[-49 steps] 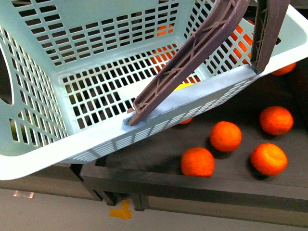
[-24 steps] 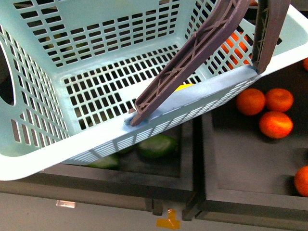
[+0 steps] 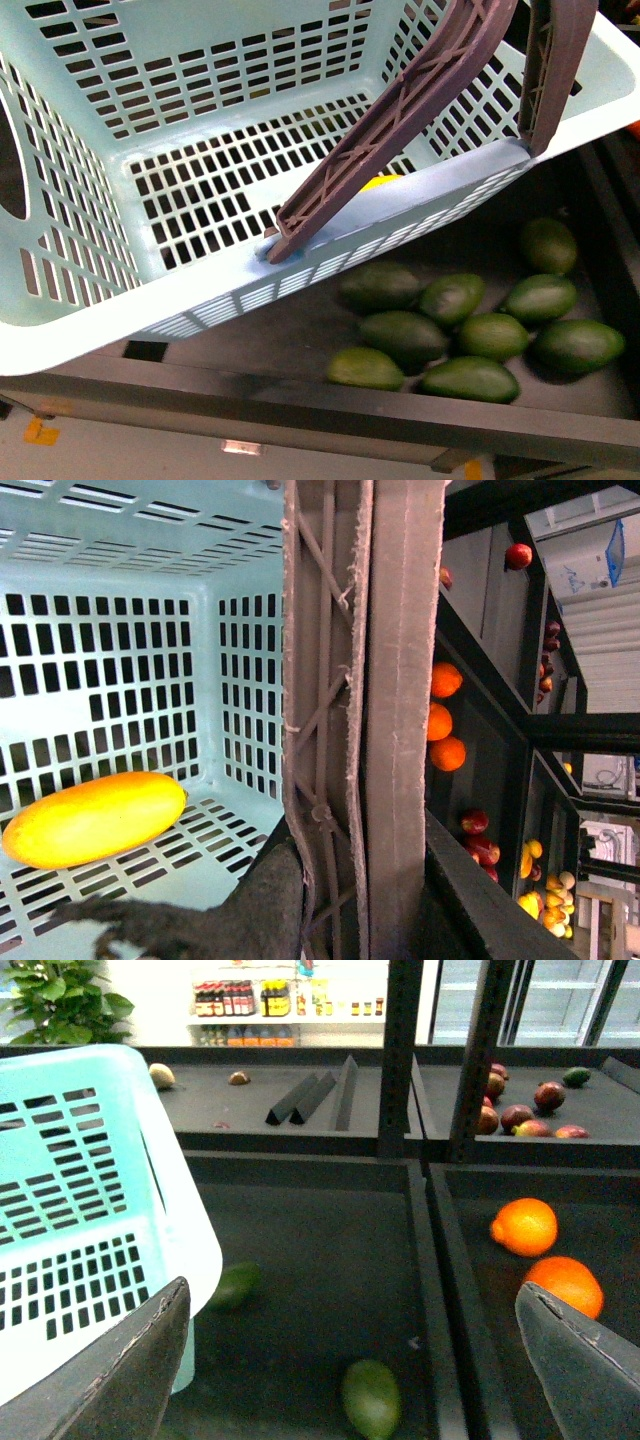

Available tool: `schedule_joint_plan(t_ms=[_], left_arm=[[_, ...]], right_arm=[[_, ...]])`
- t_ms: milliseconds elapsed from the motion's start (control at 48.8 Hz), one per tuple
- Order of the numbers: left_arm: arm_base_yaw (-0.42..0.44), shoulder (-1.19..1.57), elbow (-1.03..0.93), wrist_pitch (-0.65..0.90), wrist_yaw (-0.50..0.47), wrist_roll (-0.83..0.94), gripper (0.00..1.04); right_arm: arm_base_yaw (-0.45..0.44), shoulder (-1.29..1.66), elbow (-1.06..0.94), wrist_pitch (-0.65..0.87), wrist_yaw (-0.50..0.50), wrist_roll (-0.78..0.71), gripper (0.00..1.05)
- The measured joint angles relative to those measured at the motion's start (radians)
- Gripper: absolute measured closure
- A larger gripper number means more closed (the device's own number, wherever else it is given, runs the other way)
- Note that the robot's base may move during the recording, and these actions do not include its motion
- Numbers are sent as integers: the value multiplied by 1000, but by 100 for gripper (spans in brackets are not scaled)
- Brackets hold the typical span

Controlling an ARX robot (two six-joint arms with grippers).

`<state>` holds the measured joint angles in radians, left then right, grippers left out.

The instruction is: Pick mango and avocado into basket

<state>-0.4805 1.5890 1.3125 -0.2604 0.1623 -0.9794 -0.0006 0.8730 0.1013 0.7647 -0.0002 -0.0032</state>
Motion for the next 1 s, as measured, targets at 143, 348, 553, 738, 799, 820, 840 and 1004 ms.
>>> schedule_joint_plan(t_ms=[143, 348, 553, 738, 799, 820, 840, 1004], left_arm=[[0, 0, 0, 0, 2, 0, 84], [0, 0, 0, 0, 2, 0, 84], [0, 0, 0, 0, 2, 0, 84], [16, 0, 0, 0, -14, 0, 84], [16, 0, 0, 0, -20, 11, 84], [16, 0, 0, 0, -21, 15, 84], [15, 0, 0, 0, -21, 18, 84], [13, 1, 0, 0, -4, 13, 84]], right_arm=[[0, 0, 0, 0, 1, 0, 9], [0, 0, 0, 0, 0, 0, 9], [0, 0, 0, 0, -1, 0, 9], [1, 0, 0, 0, -4, 0, 9], [1, 2, 0, 0, -4, 0, 9], [1, 2, 0, 0, -4, 0, 9], [1, 1, 0, 0, -4, 0, 9], [-26, 0, 113, -336, 185, 68, 9]])
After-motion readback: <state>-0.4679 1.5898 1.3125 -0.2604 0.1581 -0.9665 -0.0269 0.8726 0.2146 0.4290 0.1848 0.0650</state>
